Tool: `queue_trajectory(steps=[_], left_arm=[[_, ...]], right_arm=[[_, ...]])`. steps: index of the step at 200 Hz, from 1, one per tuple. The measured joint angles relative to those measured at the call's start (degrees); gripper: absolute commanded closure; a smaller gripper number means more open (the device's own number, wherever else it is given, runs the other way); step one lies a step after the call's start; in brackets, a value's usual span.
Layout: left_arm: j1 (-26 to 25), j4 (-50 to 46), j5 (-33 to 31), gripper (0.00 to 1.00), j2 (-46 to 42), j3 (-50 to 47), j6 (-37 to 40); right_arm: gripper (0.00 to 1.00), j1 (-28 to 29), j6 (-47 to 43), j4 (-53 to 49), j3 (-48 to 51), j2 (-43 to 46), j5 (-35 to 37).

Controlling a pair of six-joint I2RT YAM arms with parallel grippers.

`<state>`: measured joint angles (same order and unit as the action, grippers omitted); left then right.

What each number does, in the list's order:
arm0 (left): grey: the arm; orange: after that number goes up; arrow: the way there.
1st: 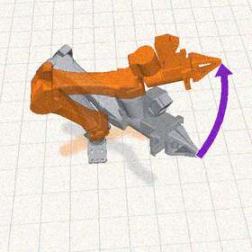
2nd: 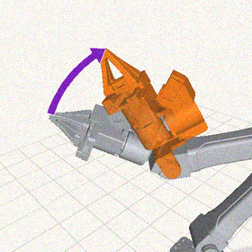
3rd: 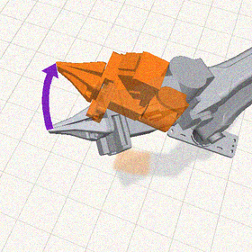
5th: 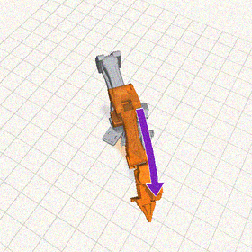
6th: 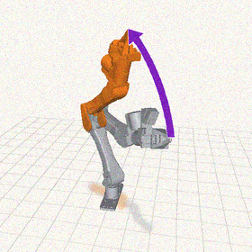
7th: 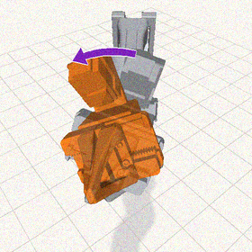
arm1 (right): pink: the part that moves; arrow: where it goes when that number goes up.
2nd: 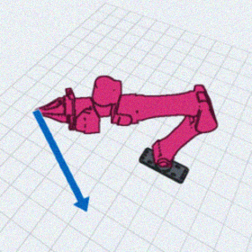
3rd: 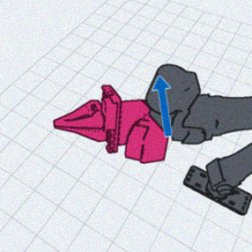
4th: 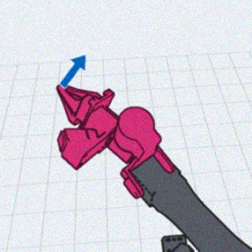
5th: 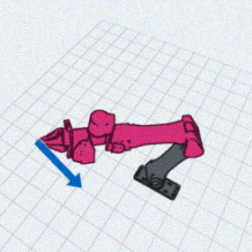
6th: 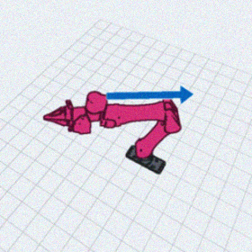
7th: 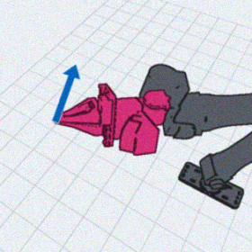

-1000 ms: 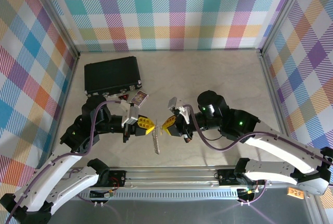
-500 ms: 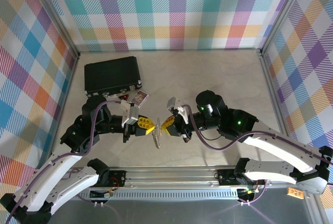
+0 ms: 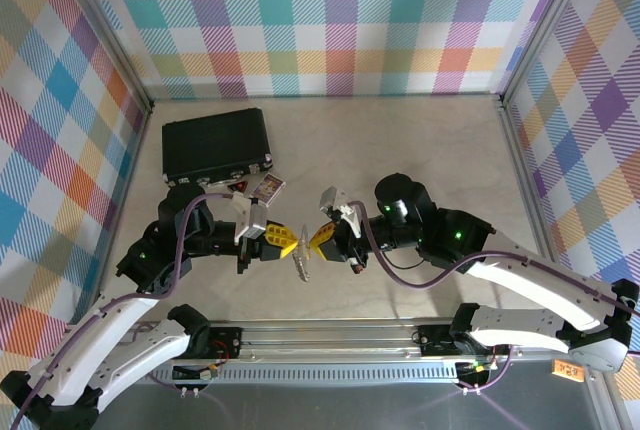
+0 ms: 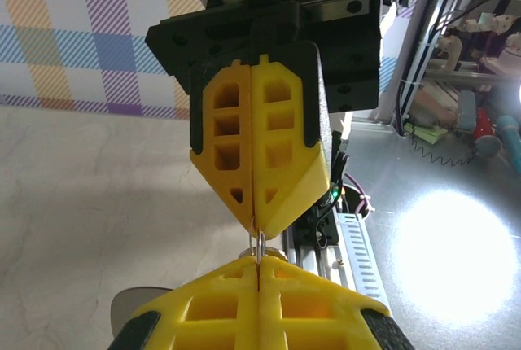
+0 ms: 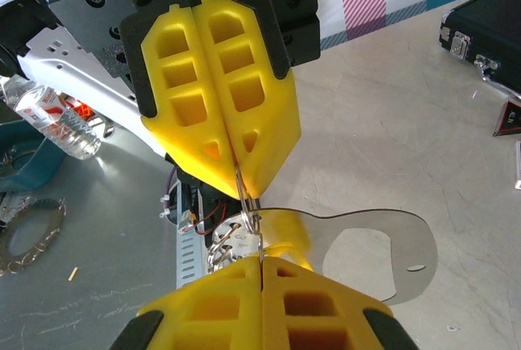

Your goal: Put the keys on the keyring

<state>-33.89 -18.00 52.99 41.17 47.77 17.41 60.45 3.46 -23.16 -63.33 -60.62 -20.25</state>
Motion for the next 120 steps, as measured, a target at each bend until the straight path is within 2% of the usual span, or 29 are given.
queue_trajectory(steps=[120], left_arm=[[0.0, 0.83, -1.22, 1.0, -0.04, -0.39, 0.0]], right_arm=[[1.0, 0.0, -0.96, 0.46, 0.0, 0.02, 0.7]])
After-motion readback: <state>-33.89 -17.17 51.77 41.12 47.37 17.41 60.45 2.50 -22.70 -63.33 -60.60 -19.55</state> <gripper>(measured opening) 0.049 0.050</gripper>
